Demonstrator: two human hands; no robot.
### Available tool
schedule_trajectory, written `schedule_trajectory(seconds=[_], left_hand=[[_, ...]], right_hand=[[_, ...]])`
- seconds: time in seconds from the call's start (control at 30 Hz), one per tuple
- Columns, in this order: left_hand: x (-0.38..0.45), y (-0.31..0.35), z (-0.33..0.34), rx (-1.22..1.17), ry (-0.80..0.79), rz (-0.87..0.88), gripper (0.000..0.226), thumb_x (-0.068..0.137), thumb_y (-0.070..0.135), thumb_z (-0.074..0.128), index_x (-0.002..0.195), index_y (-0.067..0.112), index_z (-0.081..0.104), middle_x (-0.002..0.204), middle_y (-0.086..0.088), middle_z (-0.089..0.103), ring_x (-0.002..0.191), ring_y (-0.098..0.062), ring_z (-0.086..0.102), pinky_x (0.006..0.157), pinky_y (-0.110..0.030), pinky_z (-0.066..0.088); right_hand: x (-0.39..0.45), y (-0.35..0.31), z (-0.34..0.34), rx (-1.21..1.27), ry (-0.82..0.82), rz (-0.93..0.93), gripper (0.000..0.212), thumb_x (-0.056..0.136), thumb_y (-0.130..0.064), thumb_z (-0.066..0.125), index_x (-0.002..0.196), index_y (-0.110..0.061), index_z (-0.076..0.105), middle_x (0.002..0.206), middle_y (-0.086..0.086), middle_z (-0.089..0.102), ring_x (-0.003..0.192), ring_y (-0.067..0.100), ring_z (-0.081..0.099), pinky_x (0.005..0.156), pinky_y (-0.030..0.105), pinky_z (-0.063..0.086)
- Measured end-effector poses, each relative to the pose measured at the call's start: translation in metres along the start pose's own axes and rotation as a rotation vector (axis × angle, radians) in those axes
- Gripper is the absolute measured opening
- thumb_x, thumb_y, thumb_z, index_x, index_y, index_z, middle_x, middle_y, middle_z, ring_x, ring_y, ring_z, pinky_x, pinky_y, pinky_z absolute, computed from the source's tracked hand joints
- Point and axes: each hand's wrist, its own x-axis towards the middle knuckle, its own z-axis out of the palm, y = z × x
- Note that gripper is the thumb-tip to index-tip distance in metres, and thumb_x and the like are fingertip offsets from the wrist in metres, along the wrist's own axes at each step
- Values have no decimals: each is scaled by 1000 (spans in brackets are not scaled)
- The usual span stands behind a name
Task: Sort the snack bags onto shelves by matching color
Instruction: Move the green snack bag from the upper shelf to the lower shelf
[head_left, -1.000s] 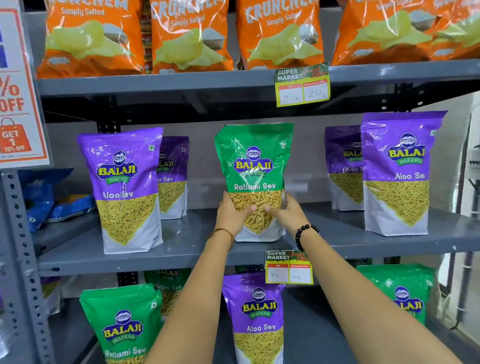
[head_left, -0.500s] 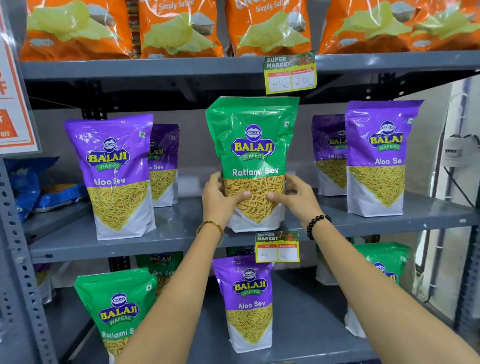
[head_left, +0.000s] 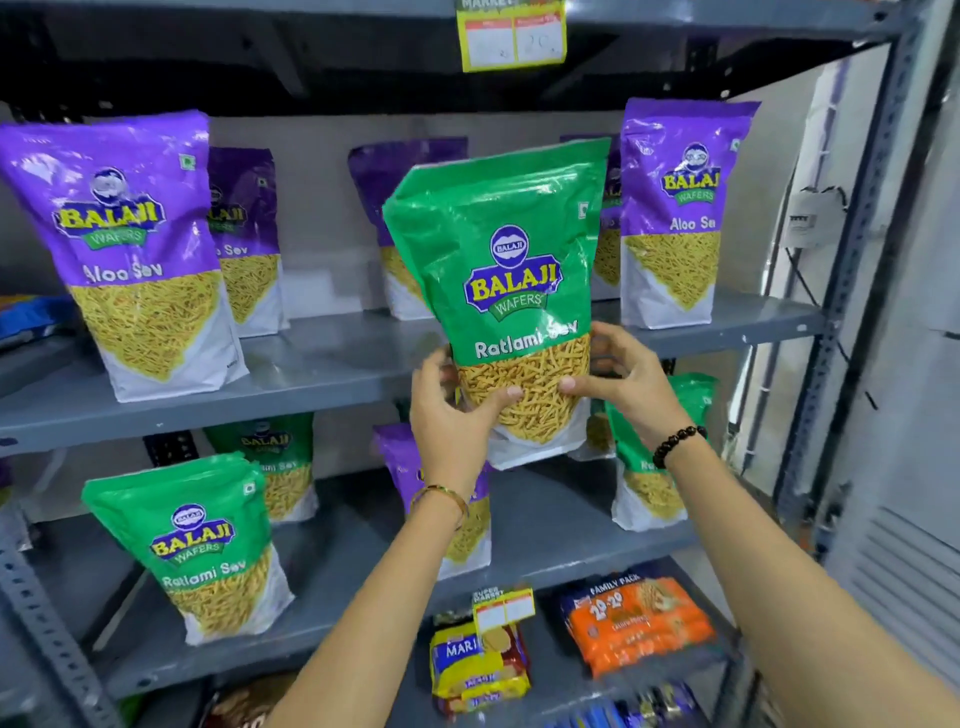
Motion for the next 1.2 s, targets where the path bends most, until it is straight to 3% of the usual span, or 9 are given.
schedule_trajectory(seconds=[0.17,0.33,0.43,0.53,0.63,0.7,0.8,0.97,1.2], left_hand=[[-44,-55,16,85,-104,-115,76,50,35,85,114,27,45,119,-5,56,110,-22,55,92,-47,51],[-77,-114,33,136,-223,-299,76,52,29,86,113,28,40,121,-4,57,114,-21,54,97,-45,48],[-86,-142,47,186,-258,-385,71,57,18,85,113,16,41,114,-1,55,110,-20,52,88,-33,43],[-85,-169,61,246,-292,-467,67,55,14,85,106,14,42,108,-4,58,105,-23,55,80,-32,45],[-76,-190,72,289,-314,-525,63,55,9,84,99,16,39,106,-5,61,96,-17,56,76,-29,43],[-67,-200,79,309,-323,-548,62,57,6,83,97,17,37,108,-9,62,93,-15,54,77,-28,44],[-51,-218,86,341,-333,-576,58,61,1,80,101,9,39,114,-15,64,98,-21,59,82,-34,49],[-31,-238,97,429,-333,-558,61,62,2,79,108,3,39,115,-17,64,106,-30,61,89,-44,52],[-27,-253,99,411,-344,-588,62,68,-2,73,119,5,38,121,-16,61,112,-32,58,95,-44,49]], right_hand=[[-40,53,-14,-23,-34,182,62,63,5,76,116,-14,49,103,0,61,92,14,58,70,20,51],[-65,116,-25,-36,-60,377,60,64,10,73,111,-12,44,98,-5,56,90,5,54,71,18,53],[-71,152,-29,-42,-70,465,57,65,11,72,111,-9,45,98,-4,56,90,9,55,66,15,53],[-68,187,-32,-53,-64,556,60,64,10,73,115,-6,47,100,0,57,90,16,57,72,25,51],[-58,215,-30,-87,-47,611,64,60,6,77,116,-6,48,109,16,59,98,33,59,72,32,51],[-48,230,-27,-100,-40,629,59,60,5,78,111,-8,49,106,16,61,99,37,59,77,40,52],[-32,245,-22,-115,-26,647,53,63,8,74,105,-12,48,93,1,60,95,29,56,80,39,46],[-12,262,-15,-122,-18,654,56,68,9,71,117,-3,46,105,10,55,99,26,52,84,37,42],[-5,274,-11,-80,-1,699,66,71,11,67,129,1,37,123,19,52,111,27,49,91,38,41]])
